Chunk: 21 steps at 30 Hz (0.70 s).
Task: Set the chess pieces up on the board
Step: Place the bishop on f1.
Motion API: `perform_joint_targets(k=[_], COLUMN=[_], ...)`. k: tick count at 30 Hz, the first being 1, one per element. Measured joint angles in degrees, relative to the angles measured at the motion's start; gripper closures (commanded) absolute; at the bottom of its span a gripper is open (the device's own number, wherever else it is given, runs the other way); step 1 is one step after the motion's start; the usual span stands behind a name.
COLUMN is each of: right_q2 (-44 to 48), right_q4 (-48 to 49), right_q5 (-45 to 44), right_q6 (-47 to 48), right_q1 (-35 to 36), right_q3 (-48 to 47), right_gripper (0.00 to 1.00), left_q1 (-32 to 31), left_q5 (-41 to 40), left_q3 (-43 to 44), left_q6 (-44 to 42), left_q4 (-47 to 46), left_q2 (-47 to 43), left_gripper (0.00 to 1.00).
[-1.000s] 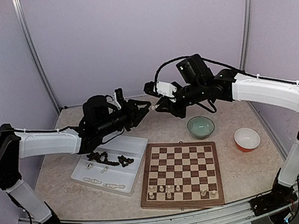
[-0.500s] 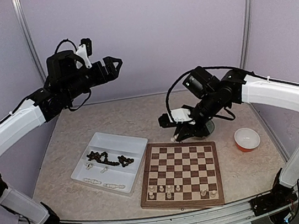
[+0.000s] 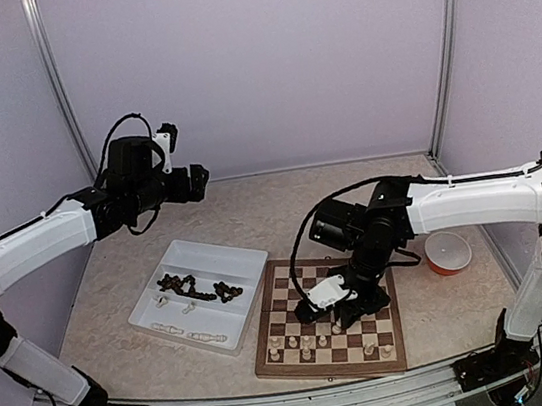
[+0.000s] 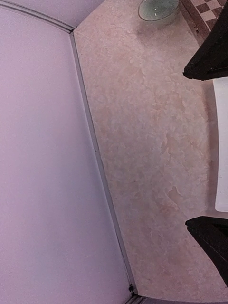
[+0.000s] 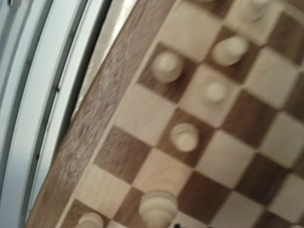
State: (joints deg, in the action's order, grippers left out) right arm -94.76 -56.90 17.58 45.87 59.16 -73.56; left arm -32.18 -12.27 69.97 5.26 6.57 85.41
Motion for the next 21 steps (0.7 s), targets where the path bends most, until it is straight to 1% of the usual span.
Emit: perform_joint_targets(k=[3,10,21], right_q2=[-1.6,-5.5,-6.9], right_q4=[-0.3,-0.2,0.5], right_q5=[-1.0,-4.3,-5.0], right_q6=[0.0,-0.6,-2.0], right_q1=[0.9,3.5,6.0], right_q3=[1.3,2.6,2.6], right_gripper=[0.94,0.93,0.93], left_q1=[-0.1,-0.1,-0.1], left_q5=[-0.3,-1.4,-1.5], left_q3=[-2.6,-1.5,-1.2], left_q6=[0.0,0.0,0.0], left_q4=[0.0,0.0,0.0], left_q2=[-0.5,-0.9,-1.0], left_gripper=[0.03,0.06,0.07])
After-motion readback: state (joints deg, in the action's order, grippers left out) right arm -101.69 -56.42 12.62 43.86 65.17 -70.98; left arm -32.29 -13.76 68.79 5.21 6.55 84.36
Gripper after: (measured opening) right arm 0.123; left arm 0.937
